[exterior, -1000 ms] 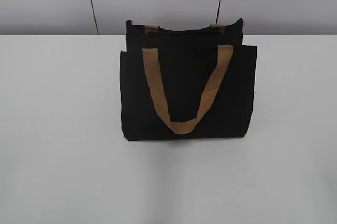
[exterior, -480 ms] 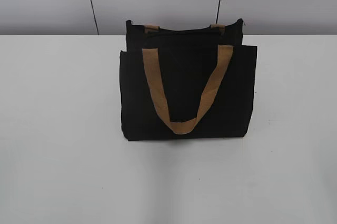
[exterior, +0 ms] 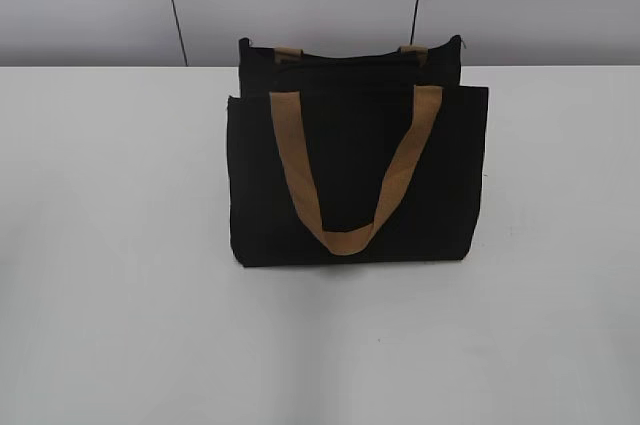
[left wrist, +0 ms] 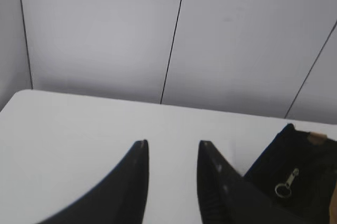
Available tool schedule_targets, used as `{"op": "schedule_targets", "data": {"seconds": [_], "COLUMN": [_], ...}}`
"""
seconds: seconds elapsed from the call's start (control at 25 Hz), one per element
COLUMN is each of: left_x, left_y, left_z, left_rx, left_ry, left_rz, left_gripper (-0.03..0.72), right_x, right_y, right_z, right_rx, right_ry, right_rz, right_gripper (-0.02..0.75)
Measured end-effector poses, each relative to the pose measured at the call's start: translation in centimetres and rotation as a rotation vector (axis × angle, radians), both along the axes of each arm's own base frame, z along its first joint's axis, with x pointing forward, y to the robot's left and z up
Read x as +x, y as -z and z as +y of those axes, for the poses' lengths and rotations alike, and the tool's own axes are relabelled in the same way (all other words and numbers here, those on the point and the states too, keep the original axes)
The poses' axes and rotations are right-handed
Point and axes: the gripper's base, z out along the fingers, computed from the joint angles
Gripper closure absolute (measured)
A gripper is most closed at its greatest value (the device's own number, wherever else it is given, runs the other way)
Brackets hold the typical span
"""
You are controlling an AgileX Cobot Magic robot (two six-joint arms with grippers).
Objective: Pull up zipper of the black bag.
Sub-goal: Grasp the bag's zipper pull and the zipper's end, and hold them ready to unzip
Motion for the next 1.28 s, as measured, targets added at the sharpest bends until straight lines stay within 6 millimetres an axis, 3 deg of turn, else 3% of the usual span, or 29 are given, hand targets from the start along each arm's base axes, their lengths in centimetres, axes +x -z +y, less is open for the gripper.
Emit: {"op": "schedule_targets", "data": {"seconds": [0.2, 0.32, 0.48, 0.72, 0.84, 1.08, 1.28], "left_x": [4.4, 7.3, 11.3, 14.7, 16.5, 18.3, 17.9], "left_y": [-0.6, 0.2, 2.7, 5.7, 8.2, 13.4, 17.3], "left_z": [-1.0, -1.9, -3.6, -6.4, -7.2, -7.8, -7.9], "left_rx": [-0.007, 0.008, 0.07, 0.069, 0.068, 0.078, 0.05], "left_ry": [0.045, 0.081, 0.144, 0.245, 0.261, 0.274, 0.286], "left_rz": [-0.088, -0.084, -0.076, -0.132, -0.1, 0.009, 0.016], "left_gripper": [0.448, 0.447, 0.447, 0.447, 0.447, 0.447, 0.447], "right_x": [0.0, 0.0, 0.0, 0.0, 0.0, 0.0, 0.0], "right_y": [0.0, 0.0, 0.0, 0.0, 0.0, 0.0, 0.0], "right_z": [0.0, 0.0, 0.0, 0.0, 0.0, 0.0, 0.0], "right_rx": [0.0, 0.0, 0.0, 0.0, 0.0, 0.0, 0.0], "right_ry": [0.0, 0.0, 0.0, 0.0, 0.0, 0.0, 0.0], "right_rz": [-0.001, -0.001, 0.0, 0.0, 0.0, 0.0, 0.0], "right_gripper": [0.37, 0.37, 0.37, 0.37, 0.37, 0.37, 0.37]}}
